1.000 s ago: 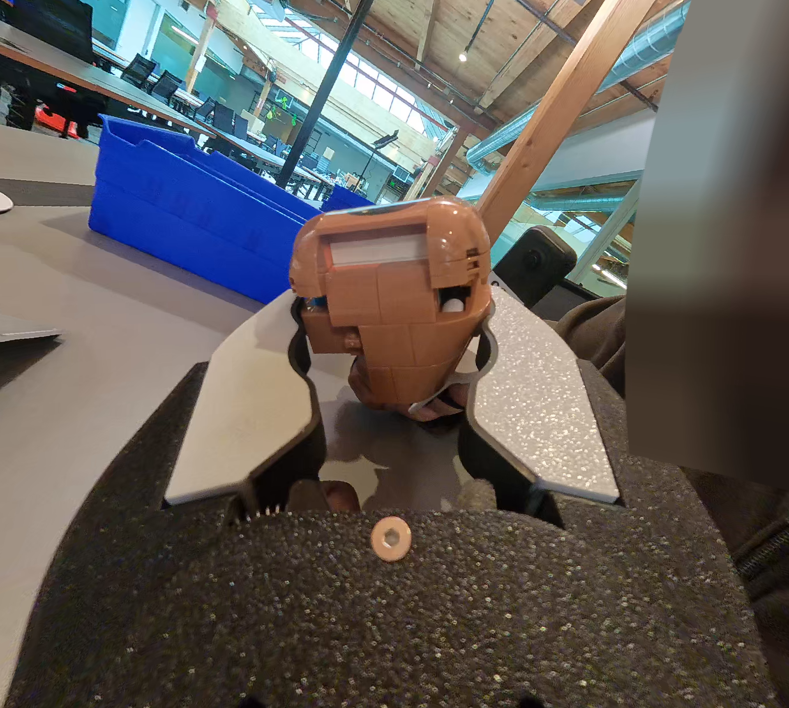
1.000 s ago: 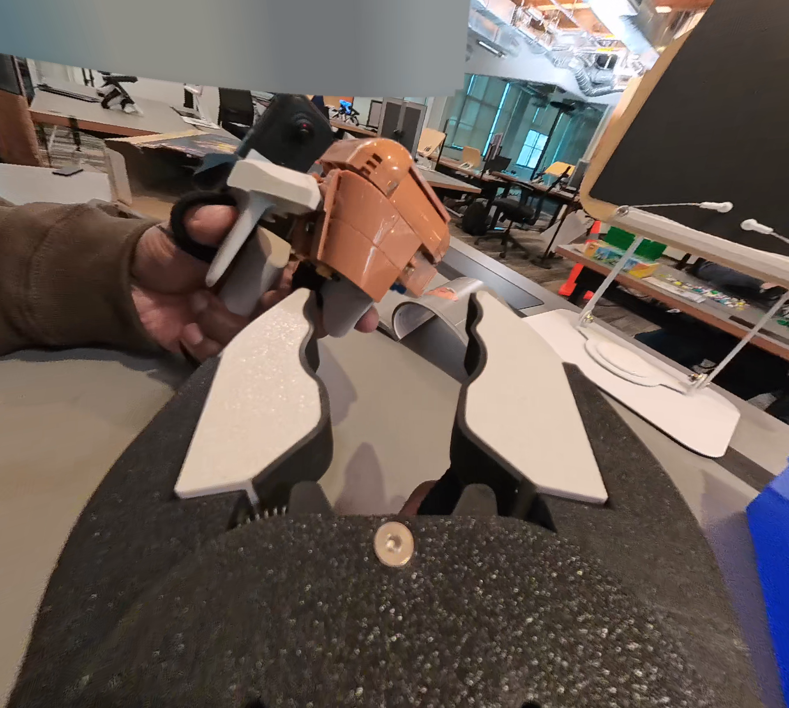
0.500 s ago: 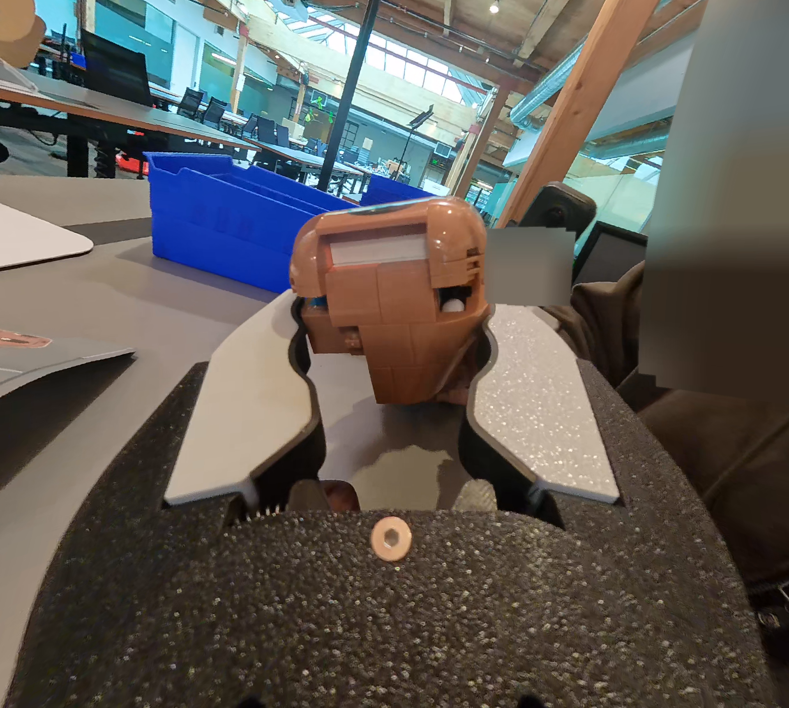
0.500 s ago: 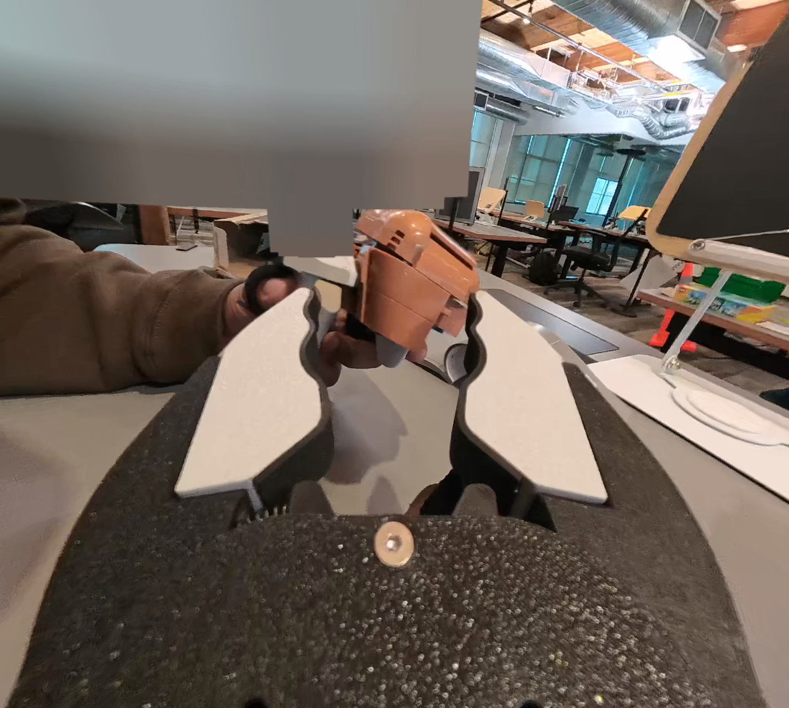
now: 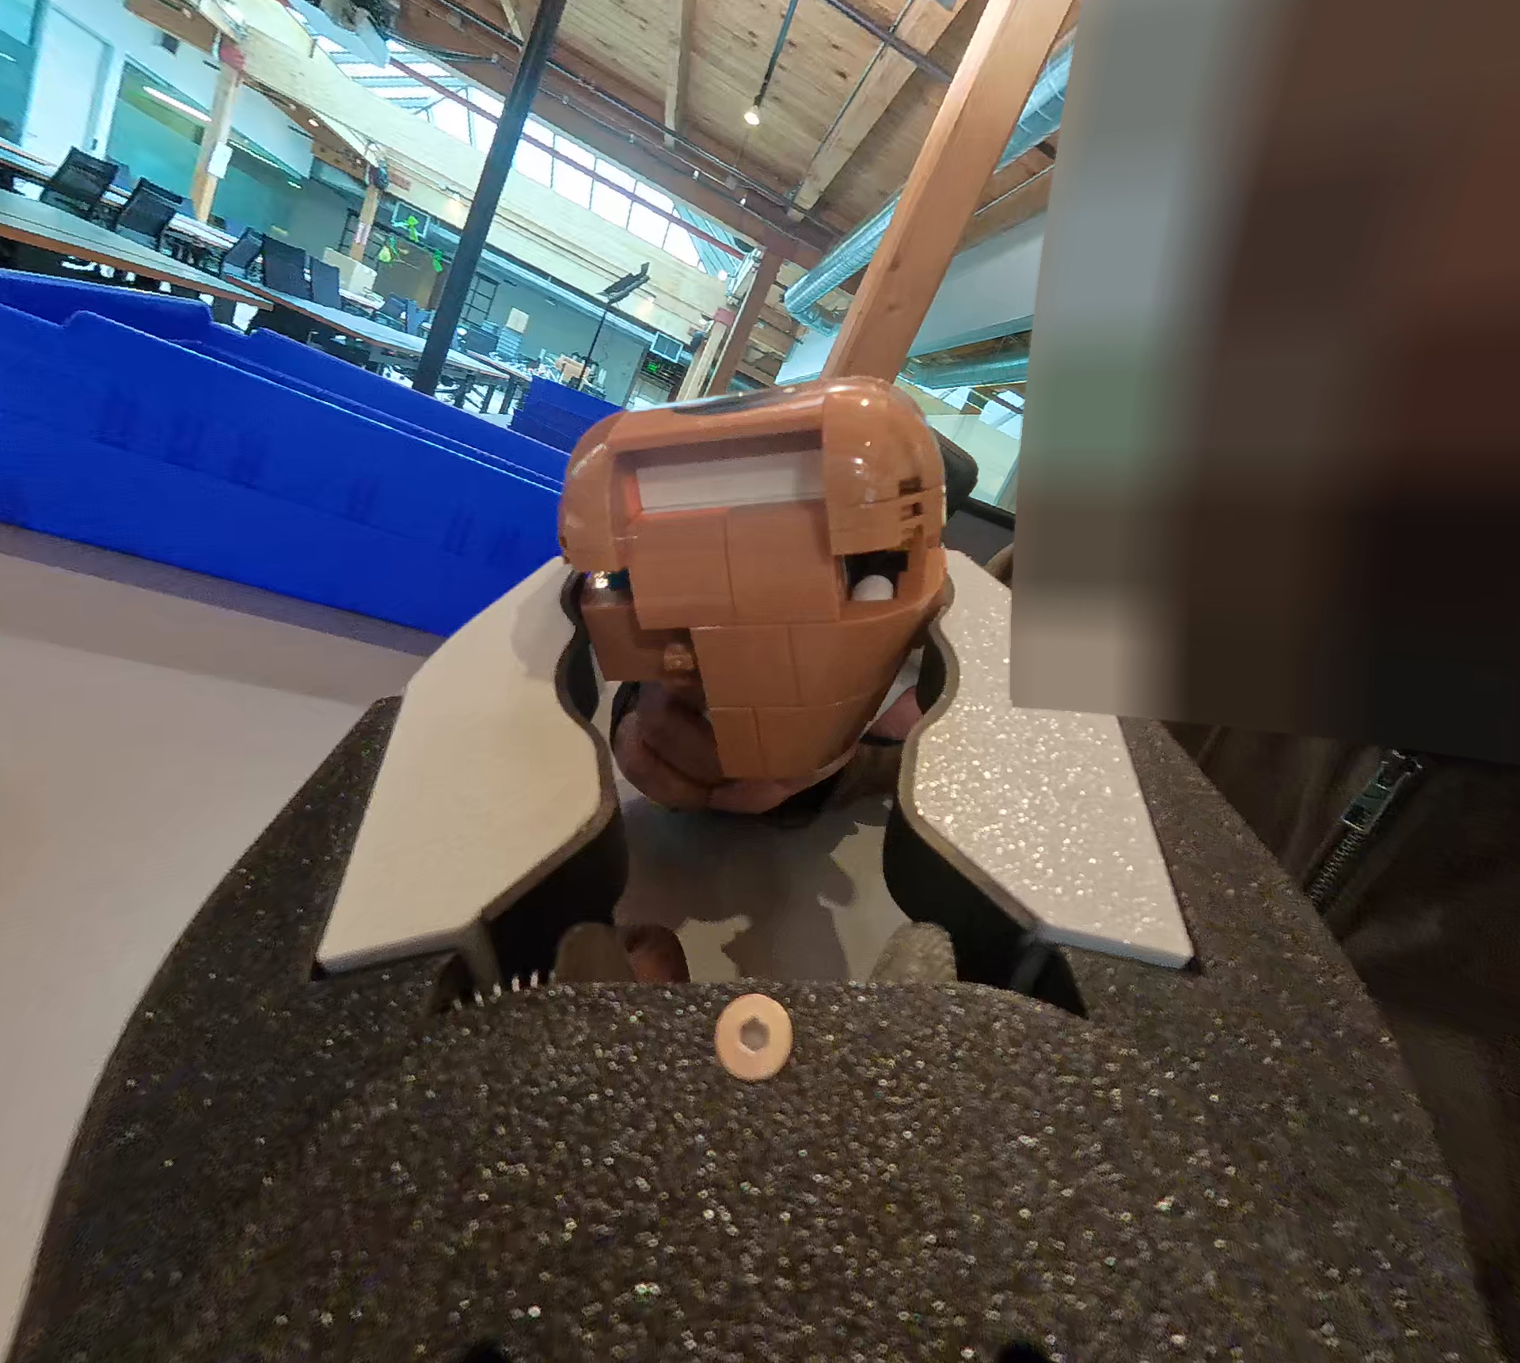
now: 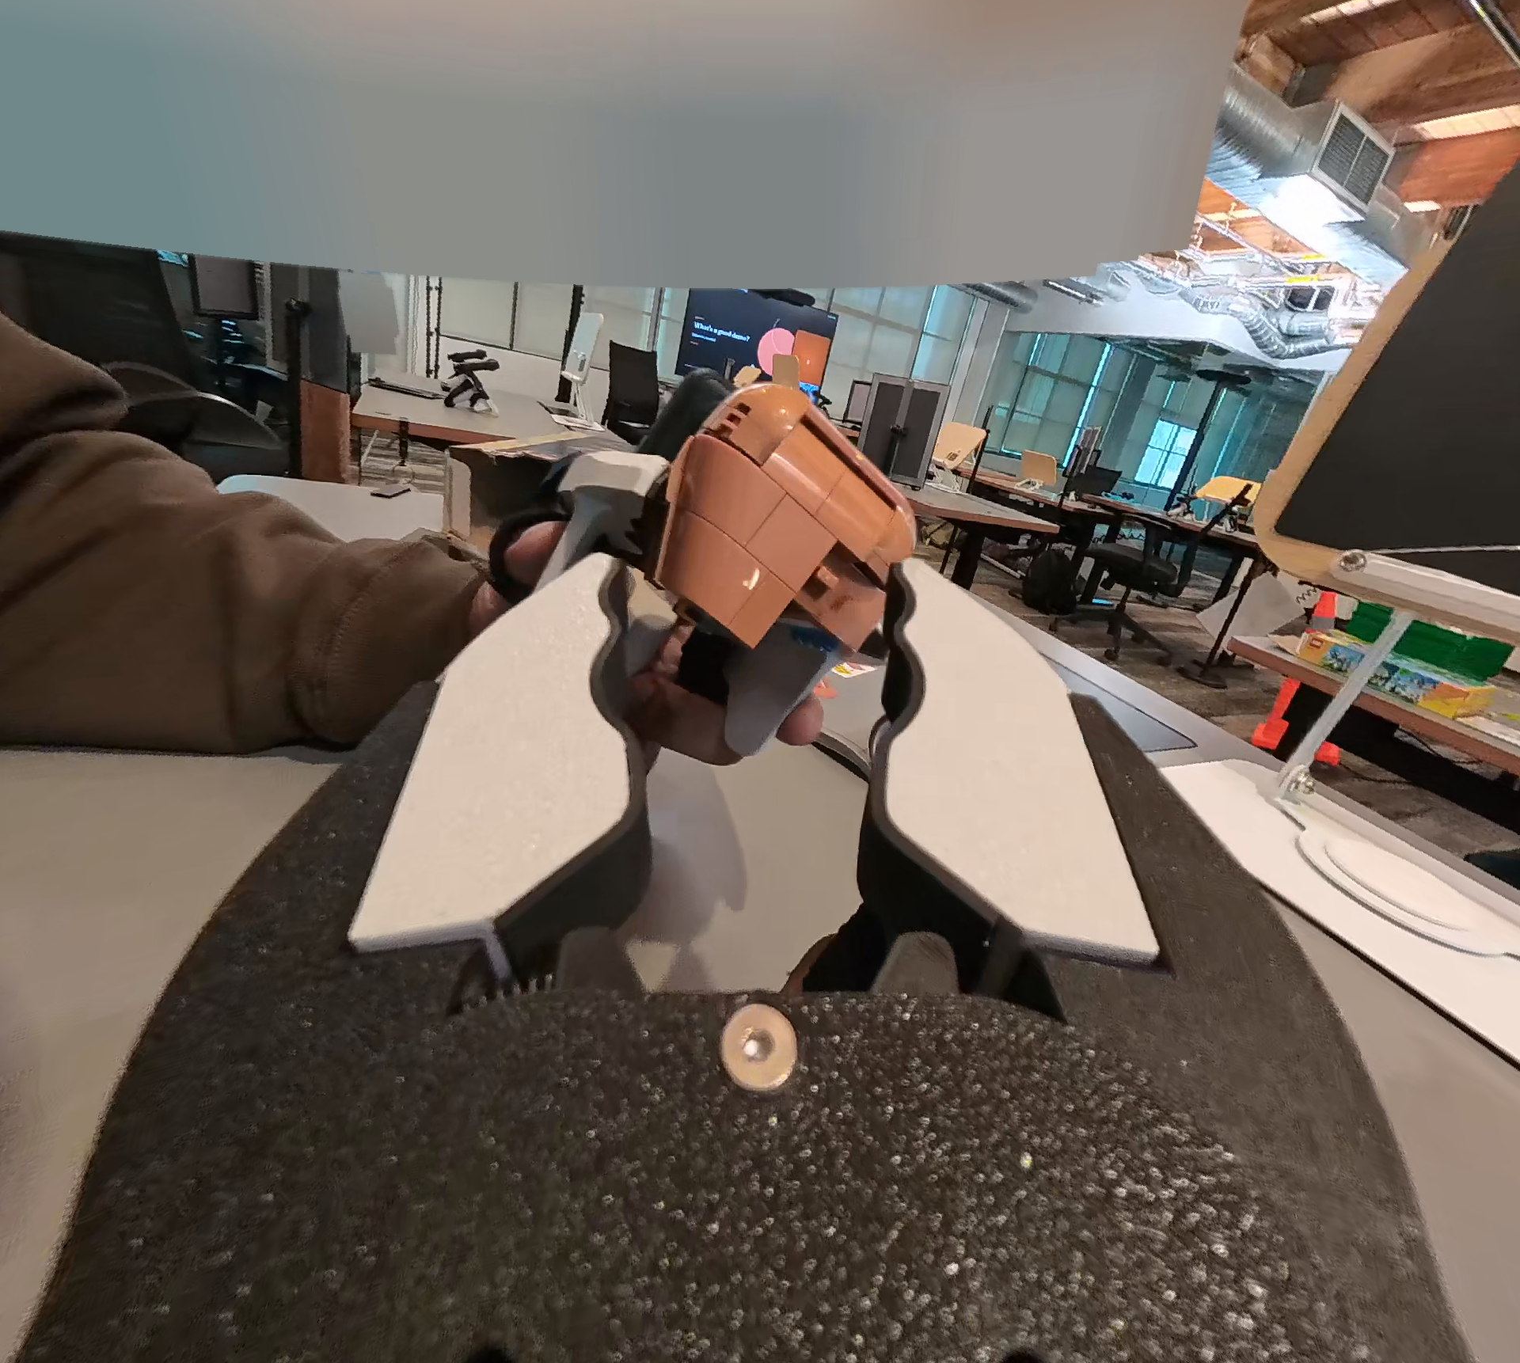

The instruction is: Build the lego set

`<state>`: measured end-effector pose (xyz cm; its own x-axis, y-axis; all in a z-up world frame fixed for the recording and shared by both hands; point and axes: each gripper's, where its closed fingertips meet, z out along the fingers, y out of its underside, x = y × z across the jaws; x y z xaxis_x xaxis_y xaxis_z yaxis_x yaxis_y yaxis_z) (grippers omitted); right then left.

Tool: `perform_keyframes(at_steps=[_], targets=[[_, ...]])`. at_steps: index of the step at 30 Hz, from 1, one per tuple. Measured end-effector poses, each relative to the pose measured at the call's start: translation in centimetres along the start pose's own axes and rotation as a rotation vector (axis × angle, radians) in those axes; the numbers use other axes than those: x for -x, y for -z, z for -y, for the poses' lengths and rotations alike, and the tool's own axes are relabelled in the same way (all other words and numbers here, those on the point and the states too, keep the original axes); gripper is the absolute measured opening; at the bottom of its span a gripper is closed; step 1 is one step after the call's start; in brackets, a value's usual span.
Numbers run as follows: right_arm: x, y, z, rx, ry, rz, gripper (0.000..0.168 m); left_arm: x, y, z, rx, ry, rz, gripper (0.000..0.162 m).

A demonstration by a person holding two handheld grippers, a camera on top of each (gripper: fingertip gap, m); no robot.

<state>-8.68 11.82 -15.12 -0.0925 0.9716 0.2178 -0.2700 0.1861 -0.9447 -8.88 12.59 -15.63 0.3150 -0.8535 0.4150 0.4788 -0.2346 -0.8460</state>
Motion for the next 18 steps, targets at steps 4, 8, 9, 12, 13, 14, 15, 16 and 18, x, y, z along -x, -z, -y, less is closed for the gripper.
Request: perform_keyframes(at_steps=[4, 8, 9, 12, 13, 14, 15, 16, 18], targets=[[0.8, -0.1, 0.3, -0.007, 0.042, 0.019, 0.058, 0.0, -0.1, -0.2, 0.007, 0.001, -0.003, 0.077], [0.9, -0.1, 0.1, 0.000, 0.049, 0.020, 0.060, 0.4, 0.0, -0.2, 0.020, -0.024, 0.035, 0.077], [0.7, -0.1, 0.2, -0.002, 0.039, 0.014, 0.060, 0.8, 0.1, -0.2, 0.030, -0.053, 0.070, 0.077], [-0.2, 0.1, 0.3, -0.008, -0.019, 0.004, 0.060, 2.1, 0.4, -0.6, 0.103, -0.181, 0.189, 0.077], [-0.5, 0.1, 0.2, -0.007, -0.047, 0.006, 0.061, 2.5, 0.5, -0.9, 0.140, -0.227, 0.221, 0.077], [-0.7, 0.1, 0.1, -0.003, -0.084, 0.018, 0.062, 2.7, 0.6, -1.3, 0.175, -0.266, 0.240, 0.077], [-1.0, 0.1, 0.0, 0.003, -0.127, 0.028, 0.066, 2.7, 0.5, -1.7, 0.205, -0.287, 0.243, 0.077], [-1.3, 0.2, -0.1, 0.002, -0.175, 0.043, 0.068, 2.8, 0.5, -2.0, 0.226, -0.300, 0.242, 0.077], [-1.3, 0.1, -0.6, 0.015, -0.285, 0.101, 0.069, 2.8, 0.4, -2.5, 0.256, -0.324, 0.246, 0.077]])
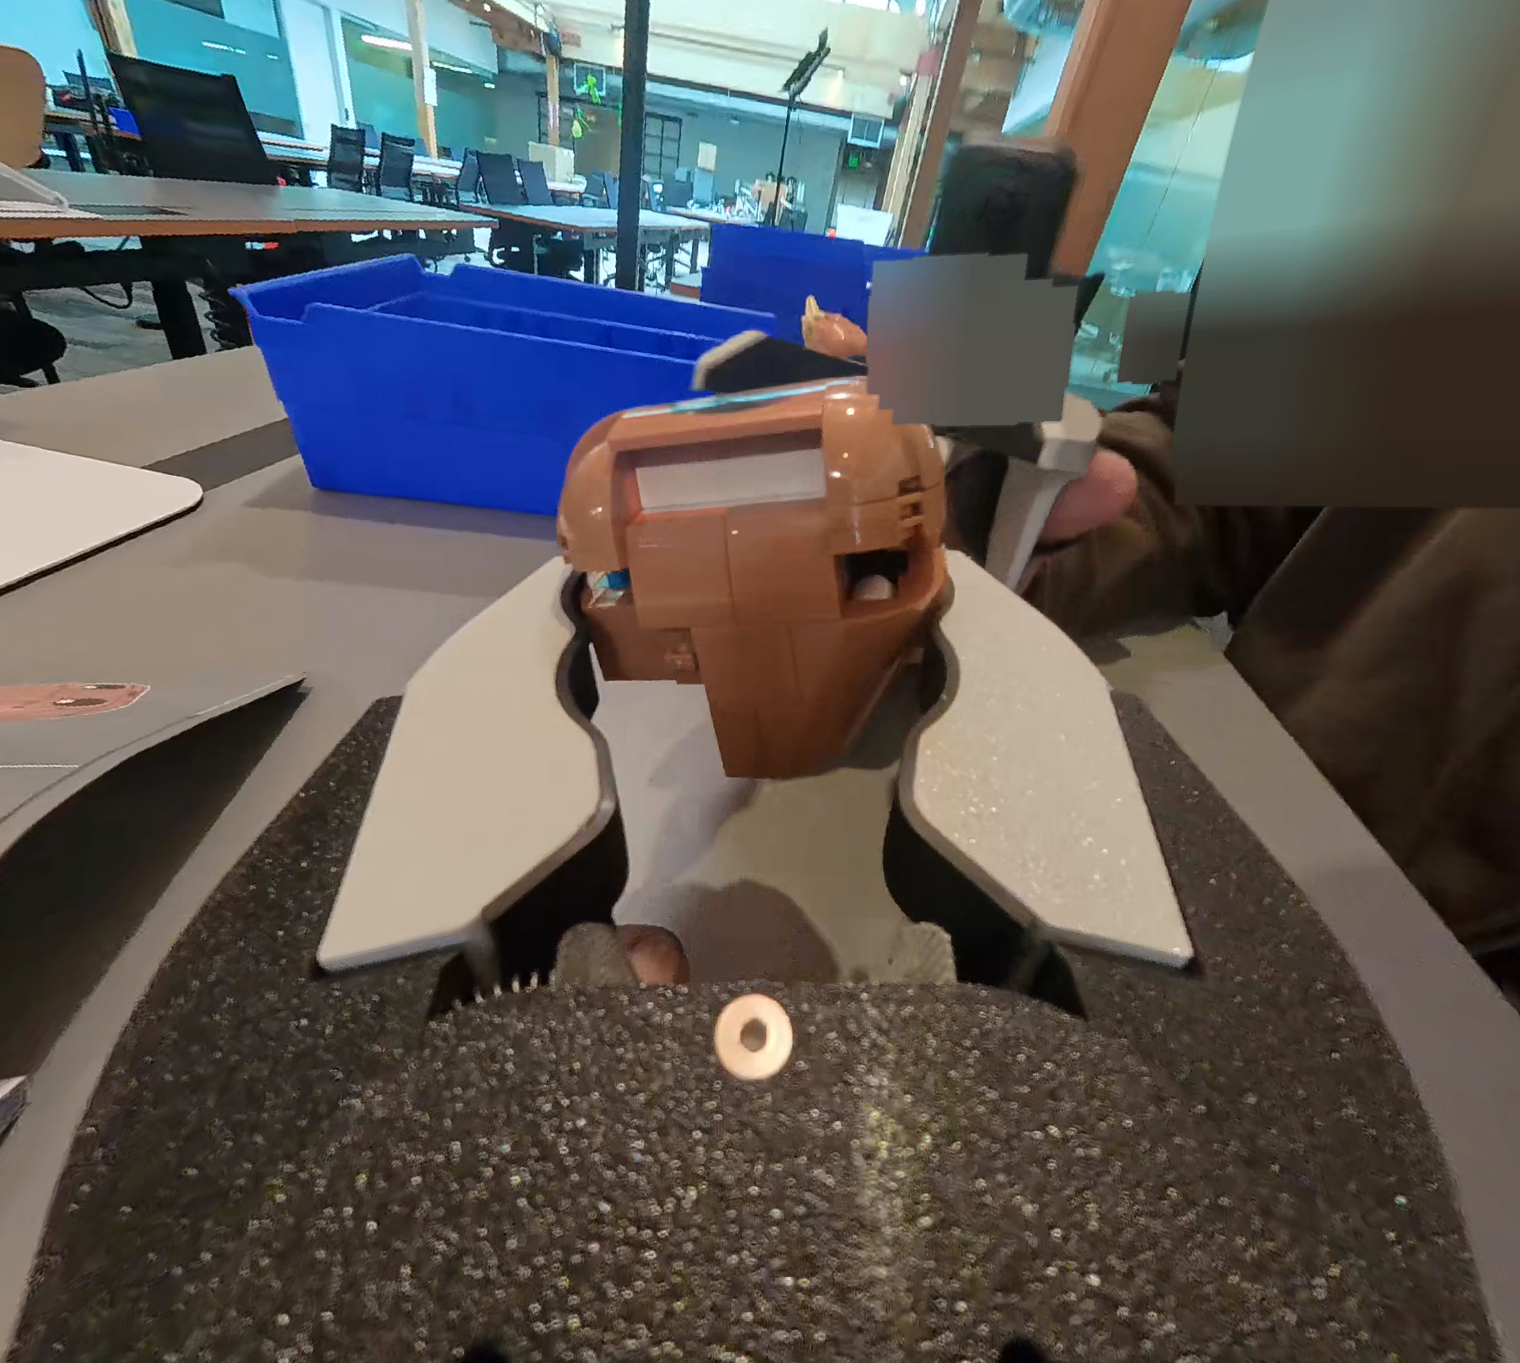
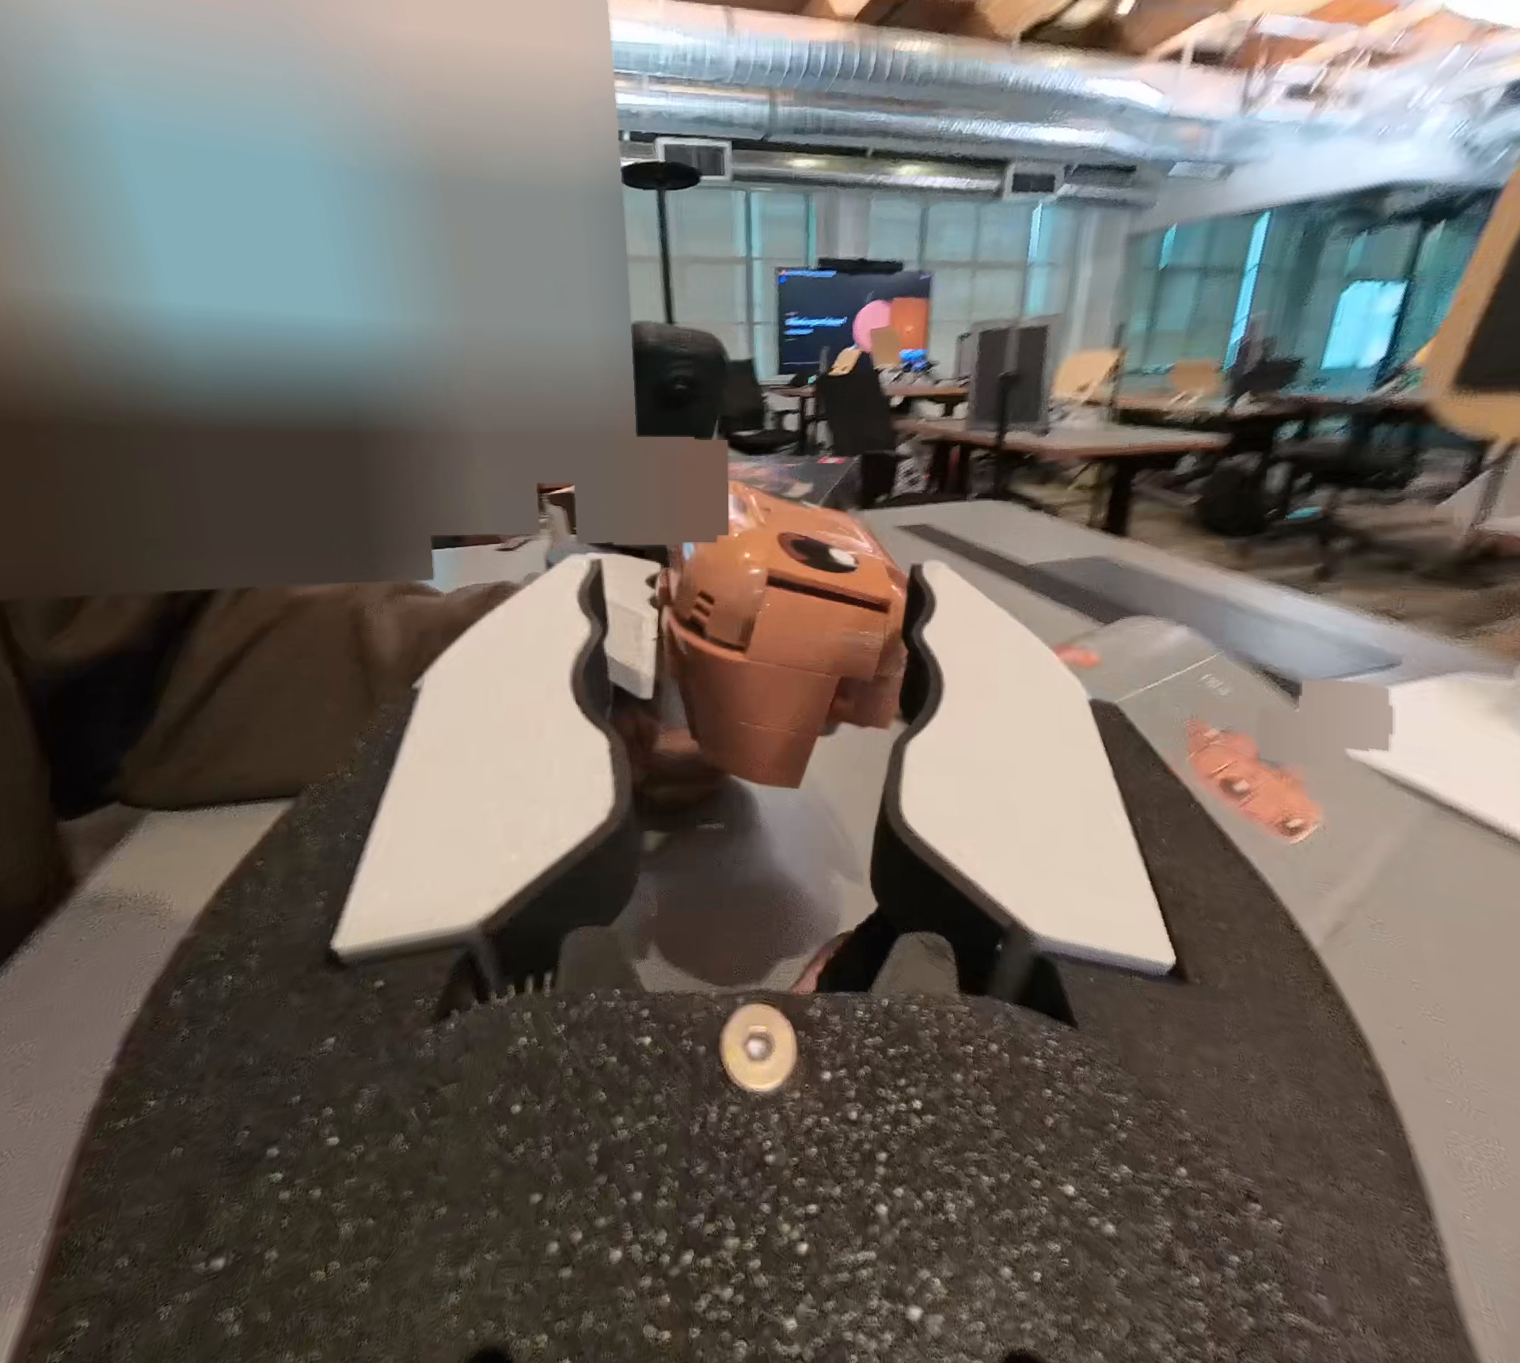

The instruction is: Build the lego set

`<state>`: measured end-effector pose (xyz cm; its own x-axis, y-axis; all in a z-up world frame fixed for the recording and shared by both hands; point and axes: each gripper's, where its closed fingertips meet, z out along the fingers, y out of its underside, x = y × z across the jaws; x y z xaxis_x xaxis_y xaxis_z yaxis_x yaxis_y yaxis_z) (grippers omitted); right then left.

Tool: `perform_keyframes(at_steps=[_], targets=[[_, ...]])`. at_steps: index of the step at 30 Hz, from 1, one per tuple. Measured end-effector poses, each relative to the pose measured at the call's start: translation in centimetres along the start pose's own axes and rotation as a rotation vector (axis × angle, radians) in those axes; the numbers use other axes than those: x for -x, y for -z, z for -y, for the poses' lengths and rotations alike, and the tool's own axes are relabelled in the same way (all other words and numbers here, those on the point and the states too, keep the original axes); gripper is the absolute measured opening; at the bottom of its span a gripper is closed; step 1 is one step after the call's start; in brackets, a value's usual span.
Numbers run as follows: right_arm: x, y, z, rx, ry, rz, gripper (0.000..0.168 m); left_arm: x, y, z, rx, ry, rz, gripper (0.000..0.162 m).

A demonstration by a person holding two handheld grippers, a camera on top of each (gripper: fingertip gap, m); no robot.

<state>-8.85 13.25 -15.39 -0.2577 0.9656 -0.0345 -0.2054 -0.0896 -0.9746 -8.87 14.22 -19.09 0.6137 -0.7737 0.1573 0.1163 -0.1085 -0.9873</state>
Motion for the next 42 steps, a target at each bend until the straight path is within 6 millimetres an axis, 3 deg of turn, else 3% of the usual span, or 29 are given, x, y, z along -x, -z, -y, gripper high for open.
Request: perform_keyframes(at_steps=[5, 15, 17, 42], targets=[[0.2, -0.5, -1.6, 0.079, -0.144, 0.080, 0.078, -0.3, -0.3, -0.8, 0.059, -0.090, 0.015, 0.077], [-0.5, -0.6, -2.9, 0.166, -0.113, 0.045, 0.076, -0.3, -0.5, -1.6, 0.110, -0.145, 0.026, 0.077], [-0.2, -0.5, -2.9, 0.170, -0.083, 0.051, 0.069, -0.4, -0.6, -1.8, 0.124, -0.150, 0.024, 0.077], [-0.6, 1.1, -3.5, 0.378, 0.088, 0.114, 0.066, -0.1, -0.9, -4.4, 0.313, -0.207, 0.054, 0.077]])
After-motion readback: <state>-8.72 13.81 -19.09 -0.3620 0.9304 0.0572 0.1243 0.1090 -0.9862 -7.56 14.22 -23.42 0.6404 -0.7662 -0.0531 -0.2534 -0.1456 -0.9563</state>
